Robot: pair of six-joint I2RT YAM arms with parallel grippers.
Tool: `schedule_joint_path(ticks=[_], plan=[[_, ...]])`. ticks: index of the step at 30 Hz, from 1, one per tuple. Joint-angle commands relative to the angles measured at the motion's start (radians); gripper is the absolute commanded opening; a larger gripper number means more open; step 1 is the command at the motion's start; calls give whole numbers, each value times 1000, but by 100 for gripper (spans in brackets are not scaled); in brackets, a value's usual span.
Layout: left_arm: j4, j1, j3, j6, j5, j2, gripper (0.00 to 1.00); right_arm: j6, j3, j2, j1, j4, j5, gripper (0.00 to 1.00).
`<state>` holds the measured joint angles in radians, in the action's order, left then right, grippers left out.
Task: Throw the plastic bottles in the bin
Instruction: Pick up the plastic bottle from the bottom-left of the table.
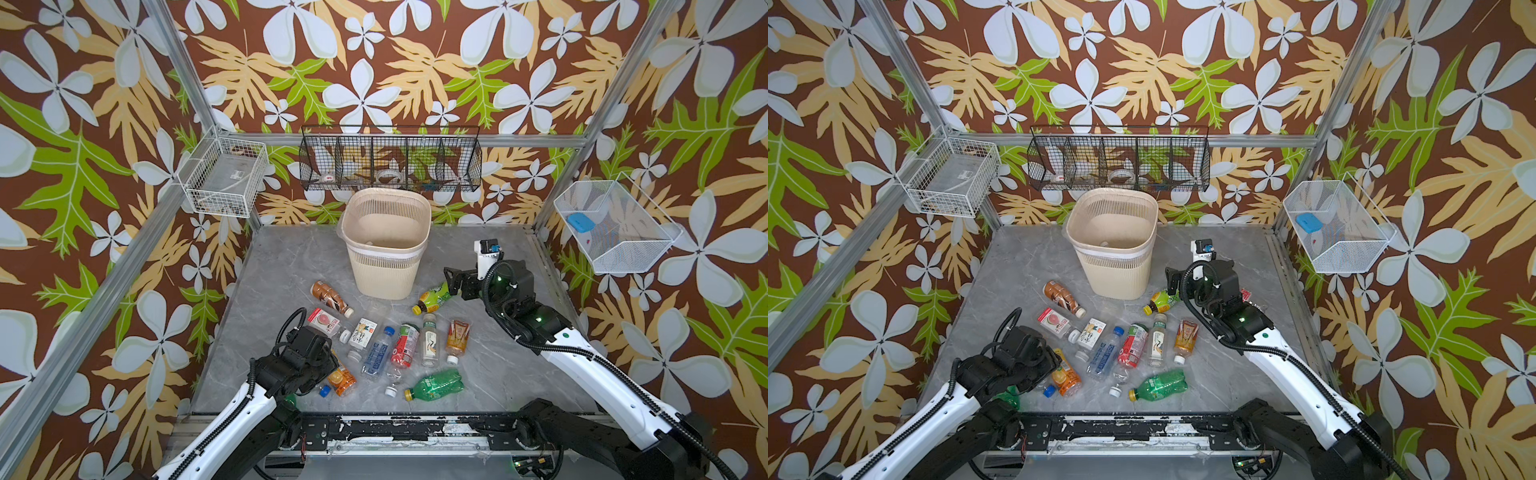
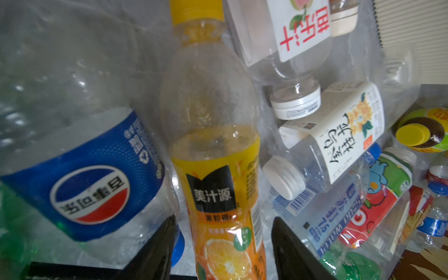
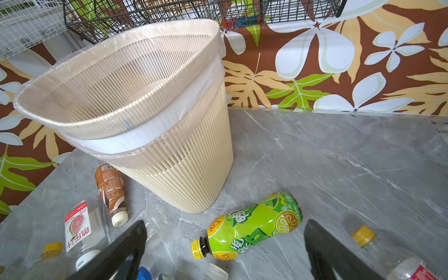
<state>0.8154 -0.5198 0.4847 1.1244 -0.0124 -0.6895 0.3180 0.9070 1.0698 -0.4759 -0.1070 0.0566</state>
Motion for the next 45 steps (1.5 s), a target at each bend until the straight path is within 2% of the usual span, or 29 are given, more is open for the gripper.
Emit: schedule_joint_path(ticks=[1,22,24,28,31,37,41,45], plan=[[-56,-3,-17,28,-14,-7,65,6,-5,-8,2,-5,11,100],[-339,-3,-153,54,18,-102,65,-2,-31,-25,9,-8,24,100],[-349,-3,-159,54,16,-101,64,-3,-31,-26,11,-8,26,100],[-361,-3,-170,59,15,-85,52,-3,-32,-27,11,-8,28,100],[-350,-3,-167,64,13,-53,49,-2,-34,-28,10,-8,26,100],[-273,-3,-91,62,-48,48,49,5,-39,-25,11,5,26,100],[-217,-3,24,28,-132,114,48,15,-38,-24,11,18,19,99],[-253,-3,160,-46,-216,151,47,28,-54,-32,11,48,17,100]])
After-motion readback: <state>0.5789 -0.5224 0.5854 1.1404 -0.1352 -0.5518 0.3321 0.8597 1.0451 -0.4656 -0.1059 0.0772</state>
